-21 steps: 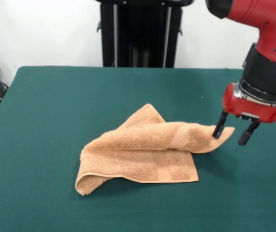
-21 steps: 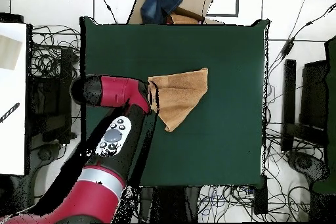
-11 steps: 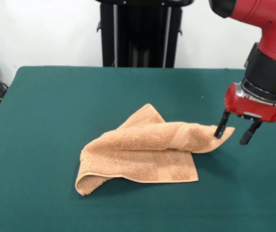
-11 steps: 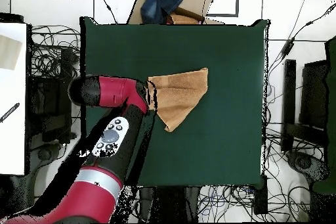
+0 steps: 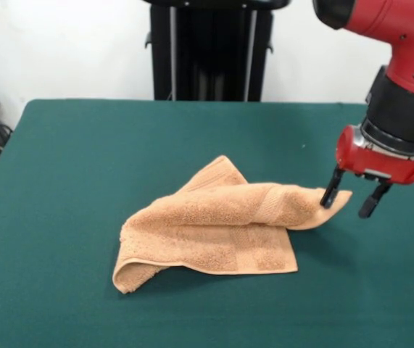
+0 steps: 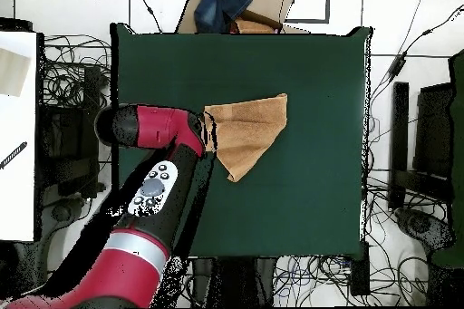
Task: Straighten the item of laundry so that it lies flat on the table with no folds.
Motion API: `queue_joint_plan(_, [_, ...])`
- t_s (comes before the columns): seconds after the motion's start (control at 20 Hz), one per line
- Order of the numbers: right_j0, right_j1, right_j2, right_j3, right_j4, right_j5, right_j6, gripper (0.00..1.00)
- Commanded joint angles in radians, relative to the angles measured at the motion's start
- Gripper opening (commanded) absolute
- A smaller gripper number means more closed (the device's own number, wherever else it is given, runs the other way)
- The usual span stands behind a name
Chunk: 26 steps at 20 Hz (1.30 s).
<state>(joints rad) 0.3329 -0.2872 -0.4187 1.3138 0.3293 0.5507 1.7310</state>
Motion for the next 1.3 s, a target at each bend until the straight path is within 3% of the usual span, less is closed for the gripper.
queue_joint_plan(0.05, [0.005, 0.033, 0.118, 0.104, -0.01, 0.036, 0.18, 1.0])
queue_joint_plan(0.9, [0.061, 0.051, 0.06, 0.159, -0.151, -0.103, 0.144, 1.0])
queue_joint_plan(1.3, [0.077, 0.029, 0.047, 0.181, -0.079, -0.184, 0.282, 1.0])
